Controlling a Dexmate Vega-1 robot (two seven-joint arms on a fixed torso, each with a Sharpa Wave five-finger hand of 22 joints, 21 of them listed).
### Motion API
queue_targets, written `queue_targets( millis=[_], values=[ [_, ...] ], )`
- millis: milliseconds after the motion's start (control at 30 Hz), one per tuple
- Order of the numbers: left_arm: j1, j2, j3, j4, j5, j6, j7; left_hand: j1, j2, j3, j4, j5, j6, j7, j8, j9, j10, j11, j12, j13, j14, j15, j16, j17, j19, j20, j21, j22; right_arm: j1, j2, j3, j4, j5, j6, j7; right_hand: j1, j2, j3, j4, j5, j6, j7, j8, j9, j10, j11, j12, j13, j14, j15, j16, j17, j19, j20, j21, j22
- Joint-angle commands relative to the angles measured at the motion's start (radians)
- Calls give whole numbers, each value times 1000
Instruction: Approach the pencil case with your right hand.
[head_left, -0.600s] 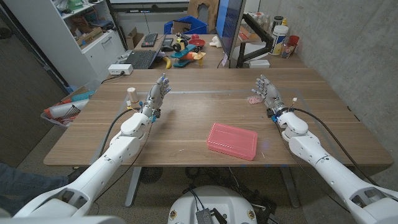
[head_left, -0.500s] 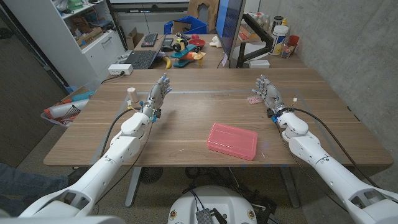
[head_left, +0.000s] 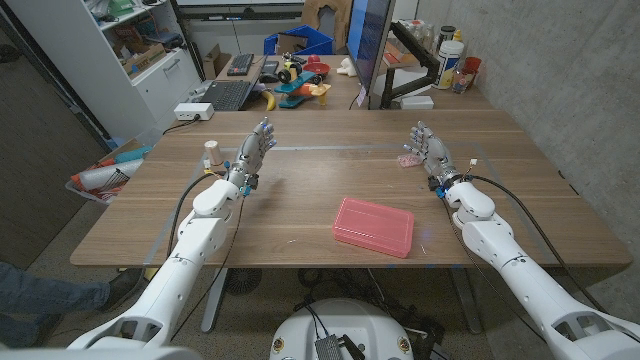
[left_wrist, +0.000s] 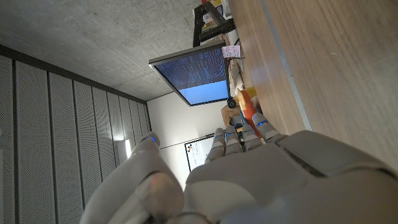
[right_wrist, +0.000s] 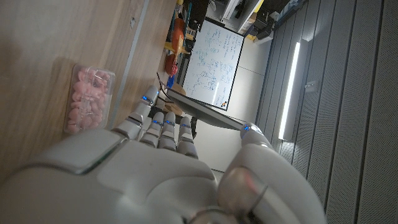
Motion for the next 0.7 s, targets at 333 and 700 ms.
queue_targets(
  millis=[333,700],
  values=[
    [27,-89,-123,-30,118,46,-97,12,4,4,-8,3,0,4,4,4,-3,1,-8,-5,-6,3,1,2,-60,10,-9,2,-19,57,59,-22,-99,-20,26,5,9,4,-1,5,7,-3,7,-3,10,2,-10,-6,4,-1,0,-6,15,-4,-10,6],
    [38,-98,-138,-50,135,57,-106,14,7,4,-11,1,0,3,4,4,1,-4,-11,-8,-6,1,1,2,-58,13,-16,3,-44,48,72,-59,-132,-16,26,3,10,2,-2,5,4,-9,5,-6,15,0,-15,-12,11,-6,-1,-11,23,-3,-17,6]
  ],
)
